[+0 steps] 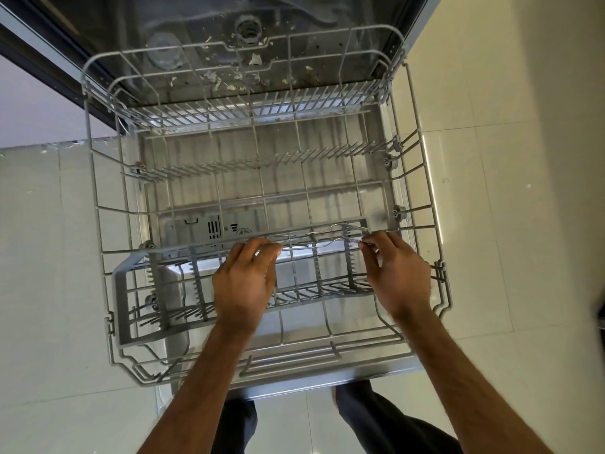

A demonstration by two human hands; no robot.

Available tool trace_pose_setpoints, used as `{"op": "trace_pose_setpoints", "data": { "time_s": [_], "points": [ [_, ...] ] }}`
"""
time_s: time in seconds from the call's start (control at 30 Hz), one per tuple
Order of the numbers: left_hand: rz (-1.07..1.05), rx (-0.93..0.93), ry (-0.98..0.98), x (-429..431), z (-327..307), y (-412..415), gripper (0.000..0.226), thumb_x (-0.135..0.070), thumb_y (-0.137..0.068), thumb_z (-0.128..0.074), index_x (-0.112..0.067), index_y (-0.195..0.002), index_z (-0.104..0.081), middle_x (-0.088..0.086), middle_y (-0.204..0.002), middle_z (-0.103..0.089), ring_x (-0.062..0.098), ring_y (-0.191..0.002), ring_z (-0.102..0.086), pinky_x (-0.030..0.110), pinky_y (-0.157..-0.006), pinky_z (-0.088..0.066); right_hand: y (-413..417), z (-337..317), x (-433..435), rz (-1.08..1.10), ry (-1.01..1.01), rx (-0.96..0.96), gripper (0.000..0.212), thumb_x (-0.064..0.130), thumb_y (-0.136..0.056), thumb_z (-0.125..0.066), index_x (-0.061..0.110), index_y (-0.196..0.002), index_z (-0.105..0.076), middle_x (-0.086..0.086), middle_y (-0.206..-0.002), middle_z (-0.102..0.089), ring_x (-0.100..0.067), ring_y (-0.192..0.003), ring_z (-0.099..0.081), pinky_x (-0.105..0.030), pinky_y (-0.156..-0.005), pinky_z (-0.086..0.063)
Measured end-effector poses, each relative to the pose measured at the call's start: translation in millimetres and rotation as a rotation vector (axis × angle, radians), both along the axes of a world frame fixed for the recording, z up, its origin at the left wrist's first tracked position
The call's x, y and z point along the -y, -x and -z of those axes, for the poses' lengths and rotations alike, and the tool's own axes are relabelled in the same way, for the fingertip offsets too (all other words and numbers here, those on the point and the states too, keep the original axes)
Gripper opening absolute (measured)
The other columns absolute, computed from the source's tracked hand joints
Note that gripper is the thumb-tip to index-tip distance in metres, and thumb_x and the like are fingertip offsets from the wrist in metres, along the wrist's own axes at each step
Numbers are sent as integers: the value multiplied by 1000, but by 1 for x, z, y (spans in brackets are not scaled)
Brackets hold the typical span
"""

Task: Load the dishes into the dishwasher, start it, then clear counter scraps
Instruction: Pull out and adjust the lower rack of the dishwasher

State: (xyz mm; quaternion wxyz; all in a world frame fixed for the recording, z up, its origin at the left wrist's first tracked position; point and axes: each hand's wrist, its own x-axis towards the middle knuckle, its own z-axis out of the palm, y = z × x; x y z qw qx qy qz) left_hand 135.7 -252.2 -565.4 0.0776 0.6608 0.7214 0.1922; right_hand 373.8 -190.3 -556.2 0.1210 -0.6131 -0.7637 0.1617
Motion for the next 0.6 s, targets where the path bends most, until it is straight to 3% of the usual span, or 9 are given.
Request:
{"op": "trace_pose_setpoints", "data": {
  "time_s": [0.13, 0.33, 0.47, 0.6],
  "points": [
    [5, -63, 31, 2, -2, 0, 11, -16, -90, -69, -14, -100, -74, 4, -98, -70, 21, -83, -68, 31, -57, -57, 4, 0, 3, -44, 24, 49, 7, 19, -95, -64, 14, -99, -66, -3, -83, -69, -20, -66, -64, -23, -48, -43],
    [-6, -55, 67, -2, 1, -2, 14, -18, -92, -64, -13, -102, -72, 5, -96, -71, 22, -81, -69, 31, -59, -58, 7, 1, 0, -31, 50, 131, 10, 22, -96, -63, 15, -101, -68, -3, -87, -70, -22, -72, -66, -20, -54, -33],
    [12, -56, 75, 0, 2, -1, 19, -11, -86, -72, -13, -105, -71, 5, -99, -71, 23, -84, -69, 35, -60, -59, 9, 3, -1, -63, 50, 190, 13, 23, -93, -66, 17, -104, -68, -4, -90, -71, -26, -86, -66, -28, -51, -46],
    [38, -54, 107, 0, 5, 1, 23, -10, -84, -76, -15, -106, -72, 5, -105, -69, 24, -91, -68, 41, -64, -60, 11, 2, 1, -88, 106, 318, 32, 15, -83, -77, 18, -114, -66, -7, -103, -68, -30, -100, -62, -40, -58, -58]
  ]
}}
